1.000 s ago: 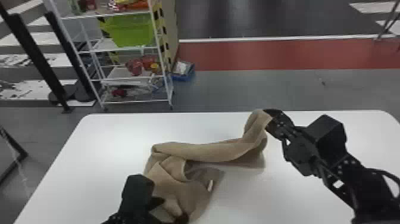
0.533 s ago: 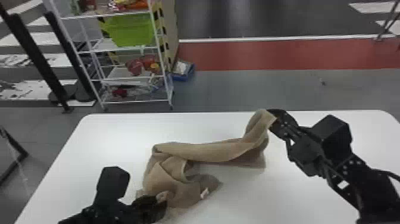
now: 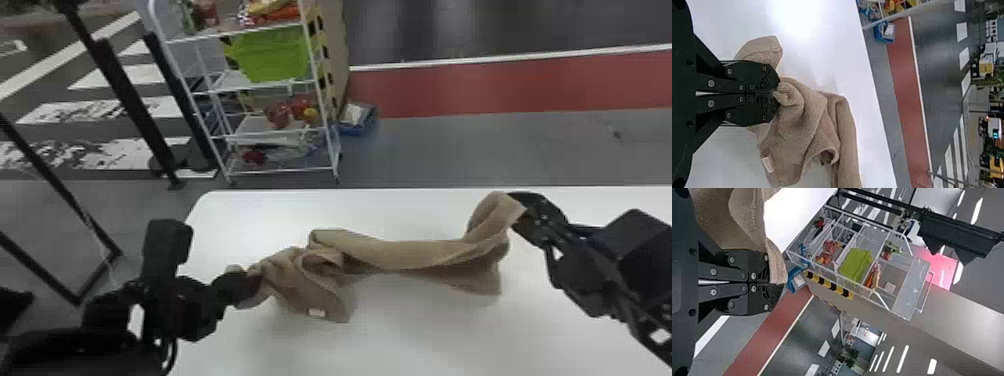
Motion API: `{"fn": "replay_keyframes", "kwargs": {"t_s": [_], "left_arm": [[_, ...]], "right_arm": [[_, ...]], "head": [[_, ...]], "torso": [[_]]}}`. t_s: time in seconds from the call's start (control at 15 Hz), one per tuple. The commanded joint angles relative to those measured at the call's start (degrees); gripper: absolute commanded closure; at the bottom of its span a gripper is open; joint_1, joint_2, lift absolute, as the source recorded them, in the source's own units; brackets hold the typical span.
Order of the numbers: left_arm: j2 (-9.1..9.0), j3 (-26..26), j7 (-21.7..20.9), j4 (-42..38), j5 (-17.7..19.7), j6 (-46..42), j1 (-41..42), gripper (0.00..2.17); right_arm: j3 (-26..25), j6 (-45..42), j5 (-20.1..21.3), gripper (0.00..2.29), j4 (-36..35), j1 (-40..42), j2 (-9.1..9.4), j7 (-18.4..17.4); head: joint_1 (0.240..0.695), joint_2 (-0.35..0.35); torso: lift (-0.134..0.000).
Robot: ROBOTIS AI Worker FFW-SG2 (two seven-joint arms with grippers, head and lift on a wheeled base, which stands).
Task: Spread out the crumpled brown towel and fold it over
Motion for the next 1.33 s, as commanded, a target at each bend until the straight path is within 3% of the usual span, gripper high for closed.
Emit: {"fn": "replay_keyframes", "kwargs": {"t_s": [0.0, 0.07, 0.13, 0.33, 0.53, 0.73, 1.0, 1.27], "left_arm": [[-0.15, 0.83, 2.8, 2.91, -1.08, 0.89, -2.71, 1.51], [-0.15, -0.14, 5.17, 3.09, -1.26, 0.89, -2.01, 0.55], [-0.15, -1.45, 6.84, 3.0, -1.35, 0.89, -0.86, 0.0], [-0.15, -4.62, 7.02, 0.28, 0.41, 1.06, 2.65, 0.03], [-0.15, -5.76, 6.93, -2.8, 5.69, 4.58, 4.76, 0.05], [-0.15, -6.55, 9.22, -5.35, 7.97, 5.81, 7.75, 0.06], [-0.15, -12.97, 15.19, -9.83, 8.41, 5.46, 14.17, 0.06], [-0.15, -17.8, 16.77, -9.57, 7.88, 5.28, 14.96, 0.12]], "right_arm": [[0.32, -1.26, 0.0, 2.15, 0.08, 0.76, 0.05, 0.0], [0.49, -1.26, 0.0, 2.15, 0.08, 0.84, 0.05, 0.0], [0.58, -1.26, 0.0, 2.15, 0.17, 0.84, 0.05, 0.0], [1.02, -1.26, 0.0, 2.15, 0.26, 0.76, 0.05, 0.0], [1.46, -1.26, 0.0, 2.15, 0.26, 0.67, 0.05, 0.0], [1.72, -1.26, 0.0, 2.15, 0.34, 0.76, 0.05, 0.0], [1.81, -1.26, 0.0, 2.15, 0.52, 0.67, 0.05, 0.0], [1.81, -1.26, 0.0, 2.15, 0.52, 0.84, 0.05, 0.0]], "head": [[0.695, 0.264], [0.695, 0.292], [0.695, 0.303], [0.695, 0.308], [0.695, 0.281], [0.695, 0.257], [0.695, 0.247], [0.695, 0.197]], "torso": [[-0.122], [-0.122], [-0.122], [-0.122], [-0.122], [-0.122], [-0.122], [-0.122]]}}
